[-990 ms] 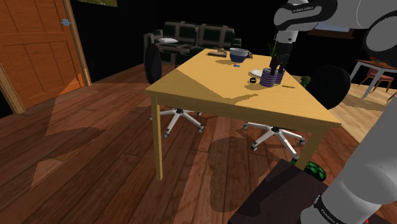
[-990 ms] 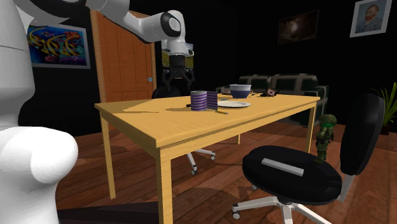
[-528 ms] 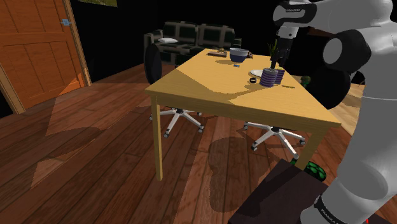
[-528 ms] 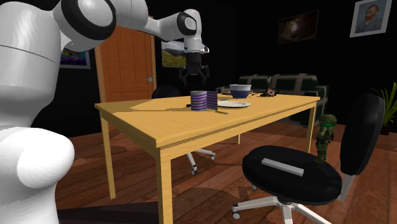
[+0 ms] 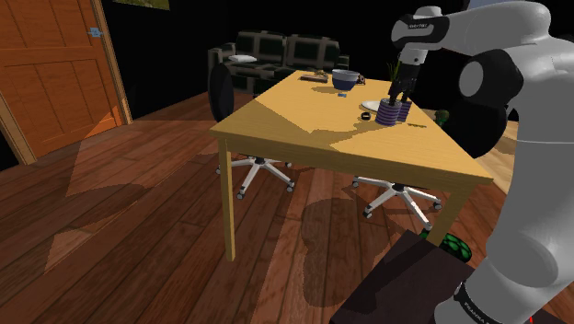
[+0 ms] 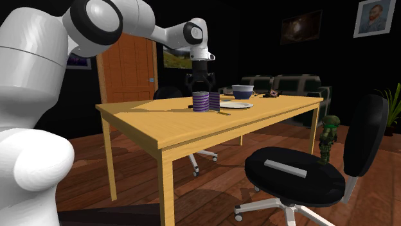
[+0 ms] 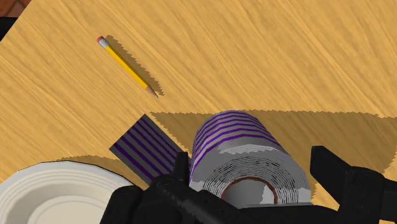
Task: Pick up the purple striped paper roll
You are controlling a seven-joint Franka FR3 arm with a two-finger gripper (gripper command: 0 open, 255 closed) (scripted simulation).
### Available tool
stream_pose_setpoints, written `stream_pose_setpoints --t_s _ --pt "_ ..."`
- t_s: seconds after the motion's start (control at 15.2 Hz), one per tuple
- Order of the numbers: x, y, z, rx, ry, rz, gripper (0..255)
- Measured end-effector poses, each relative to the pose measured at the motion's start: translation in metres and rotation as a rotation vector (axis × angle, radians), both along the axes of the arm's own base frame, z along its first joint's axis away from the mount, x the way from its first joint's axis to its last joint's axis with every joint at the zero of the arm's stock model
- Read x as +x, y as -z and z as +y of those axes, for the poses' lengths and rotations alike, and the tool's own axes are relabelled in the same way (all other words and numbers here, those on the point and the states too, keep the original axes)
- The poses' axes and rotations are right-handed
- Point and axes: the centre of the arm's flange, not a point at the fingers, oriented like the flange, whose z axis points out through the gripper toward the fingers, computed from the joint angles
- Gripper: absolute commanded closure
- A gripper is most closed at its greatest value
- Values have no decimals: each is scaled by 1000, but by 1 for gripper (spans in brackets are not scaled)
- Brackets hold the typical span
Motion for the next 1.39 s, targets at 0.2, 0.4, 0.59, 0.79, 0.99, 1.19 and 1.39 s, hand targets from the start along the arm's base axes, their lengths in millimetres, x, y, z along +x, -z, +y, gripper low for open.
stream_pose_setpoints --t_s 0.2,0.4,0.59,0.79,0.99,1.19,1.39 --pt "0 8 0 0 0 0 255" --pt "1 8 0 -1 0 -2 255" --pt "1 8 0 -1 -1 -2 255" --pt "0 8 0 -1 -1 -2 255" --pt "0 -2 -1 0 0 0 255" --pt "0 -17 -1 0 0 0 255" --pt "1 -33 -1 0 0 0 255"
